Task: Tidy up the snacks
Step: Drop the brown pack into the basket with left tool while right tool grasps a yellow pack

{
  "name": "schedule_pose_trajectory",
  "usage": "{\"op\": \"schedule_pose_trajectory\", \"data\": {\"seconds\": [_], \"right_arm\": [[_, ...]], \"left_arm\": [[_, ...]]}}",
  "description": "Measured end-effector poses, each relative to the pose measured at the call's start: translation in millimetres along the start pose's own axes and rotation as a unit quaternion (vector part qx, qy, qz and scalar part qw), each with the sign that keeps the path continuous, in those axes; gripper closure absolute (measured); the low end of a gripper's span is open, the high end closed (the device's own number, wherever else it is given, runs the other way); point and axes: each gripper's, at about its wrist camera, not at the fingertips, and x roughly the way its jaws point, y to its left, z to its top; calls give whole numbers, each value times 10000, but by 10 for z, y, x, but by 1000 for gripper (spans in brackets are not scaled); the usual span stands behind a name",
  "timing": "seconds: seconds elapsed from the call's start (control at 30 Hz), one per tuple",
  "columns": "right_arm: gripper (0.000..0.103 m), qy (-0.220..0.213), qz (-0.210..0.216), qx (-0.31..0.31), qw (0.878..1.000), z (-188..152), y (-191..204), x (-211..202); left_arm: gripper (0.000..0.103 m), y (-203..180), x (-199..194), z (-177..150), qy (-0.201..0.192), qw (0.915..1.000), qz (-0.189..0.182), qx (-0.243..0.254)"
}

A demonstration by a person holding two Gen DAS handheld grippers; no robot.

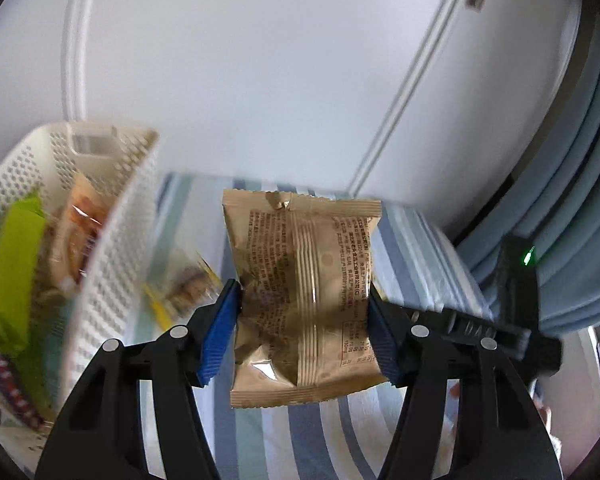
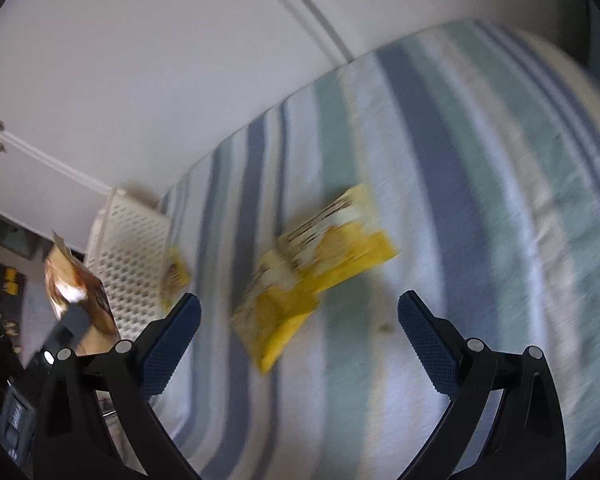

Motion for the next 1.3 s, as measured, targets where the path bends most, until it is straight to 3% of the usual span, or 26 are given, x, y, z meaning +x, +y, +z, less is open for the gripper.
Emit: {"op": "schedule_pose_trajectory", "data": {"seconds": [0.27,0.57,0.63,0.7,0.8,1.03,1.2,1.3], "right_arm": [[5,361,187,-466,9981,-201,337,204],[6,453,-400,-803,9949,-165,609,539],[9,409,-717,-942,9921,-143,730,632],[20,403,-924,-1094,9889,-130,855,722],[24,415,-1132,-1357,9834,-130,1086,906],[40,228,-1960,-2076,9581,-197,1494,1215],[50,106,-2253,-2380,9447,-302,1633,1320],[55,86,-2133,-2259,9505,-345,1605,1286]], "left_arm": [[41,172,-299,131,-431,9988,88,-202],[41,378,-458,258,-738,9962,171,-434],[41,469,-502,273,-785,9951,148,-587],[41,520,-543,278,-835,9941,135,-681],[41,591,-617,279,-927,9926,259,-735],[41,771,-732,286,-1051,9890,380,-967],[41,848,-833,267,-1140,9861,414,-1137],[41,871,-866,268,-1186,9852,503,-1131]]}}
